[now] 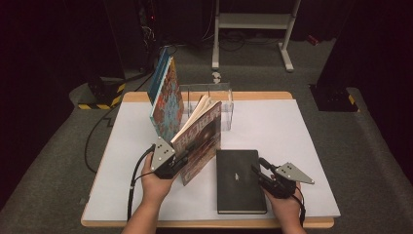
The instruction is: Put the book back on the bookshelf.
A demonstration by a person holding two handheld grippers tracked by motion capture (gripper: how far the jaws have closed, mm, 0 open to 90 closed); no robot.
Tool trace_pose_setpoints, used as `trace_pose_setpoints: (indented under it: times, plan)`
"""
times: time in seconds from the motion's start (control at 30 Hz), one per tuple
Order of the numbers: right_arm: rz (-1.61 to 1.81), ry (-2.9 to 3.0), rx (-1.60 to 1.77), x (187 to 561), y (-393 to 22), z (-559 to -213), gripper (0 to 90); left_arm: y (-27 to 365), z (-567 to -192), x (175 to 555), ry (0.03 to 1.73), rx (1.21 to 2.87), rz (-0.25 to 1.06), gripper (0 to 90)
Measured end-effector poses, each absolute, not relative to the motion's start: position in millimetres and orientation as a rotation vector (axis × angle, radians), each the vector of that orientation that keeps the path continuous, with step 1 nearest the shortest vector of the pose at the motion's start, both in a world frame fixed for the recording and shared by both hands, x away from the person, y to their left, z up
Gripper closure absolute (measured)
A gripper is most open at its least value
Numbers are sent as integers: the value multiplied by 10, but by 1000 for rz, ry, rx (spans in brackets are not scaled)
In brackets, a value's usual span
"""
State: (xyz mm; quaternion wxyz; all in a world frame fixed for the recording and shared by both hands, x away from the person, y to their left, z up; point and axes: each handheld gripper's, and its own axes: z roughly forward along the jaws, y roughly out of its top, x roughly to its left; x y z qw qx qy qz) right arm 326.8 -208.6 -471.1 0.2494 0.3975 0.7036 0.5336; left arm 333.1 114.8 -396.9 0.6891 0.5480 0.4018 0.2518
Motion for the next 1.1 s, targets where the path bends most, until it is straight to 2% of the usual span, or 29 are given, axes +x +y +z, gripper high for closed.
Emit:
trace_pose_setpoints:
  times: [0.2, 0.6, 0.83, 1.1]
  plan:
    - [1454, 1916, 1082, 3265, -2089, -4707, 596, 1105, -3892, 3364, 918, 1216, 568, 686]
    - [1338, 1970, 1065, 3318, -2230, -4697, 589, 1060, -3875, 3395, 909, 1223, 576, 805]
    - [1392, 1926, 1125, 3273, -2417, -4757, 591, 1004, -3857, 3368, 935, 1217, 578, 834]
    - [1426, 1932, 1108, 3261, -2444, -4765, 596, 989, -3800, 3402, 958, 1215, 612, 840]
